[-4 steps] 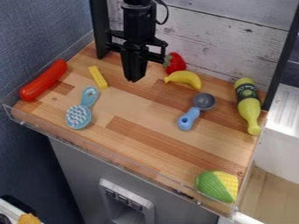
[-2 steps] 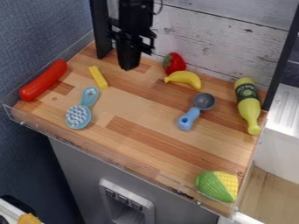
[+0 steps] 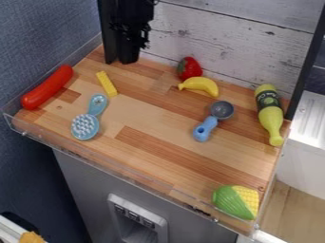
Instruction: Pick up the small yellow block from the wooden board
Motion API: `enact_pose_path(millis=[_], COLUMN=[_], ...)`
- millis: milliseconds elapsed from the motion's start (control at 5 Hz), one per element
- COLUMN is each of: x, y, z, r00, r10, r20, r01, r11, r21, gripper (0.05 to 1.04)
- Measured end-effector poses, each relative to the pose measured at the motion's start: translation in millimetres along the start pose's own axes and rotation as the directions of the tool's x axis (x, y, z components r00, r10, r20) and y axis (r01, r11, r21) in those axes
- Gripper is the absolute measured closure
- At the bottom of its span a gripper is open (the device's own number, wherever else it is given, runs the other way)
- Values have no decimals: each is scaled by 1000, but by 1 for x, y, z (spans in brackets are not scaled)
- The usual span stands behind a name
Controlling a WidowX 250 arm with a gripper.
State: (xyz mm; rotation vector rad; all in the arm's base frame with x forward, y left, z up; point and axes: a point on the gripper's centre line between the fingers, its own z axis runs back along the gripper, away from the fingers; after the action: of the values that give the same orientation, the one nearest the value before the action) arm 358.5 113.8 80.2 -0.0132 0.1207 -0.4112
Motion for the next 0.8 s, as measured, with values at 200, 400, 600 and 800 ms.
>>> enact_pose_path(millis=[200, 400, 600, 800], x=[-7, -15, -16, -17], y=[17, 27, 30, 37], z=[-1, -8, -29, -47], r00=[998, 983, 962, 950], r10=[66, 182, 272, 312], r20=[5, 12, -3, -10], r01=[-66, -182, -272, -313], r11=[998, 983, 962, 950], r21=[-2, -3, -16, -22], gripper=[816, 543, 243, 80])
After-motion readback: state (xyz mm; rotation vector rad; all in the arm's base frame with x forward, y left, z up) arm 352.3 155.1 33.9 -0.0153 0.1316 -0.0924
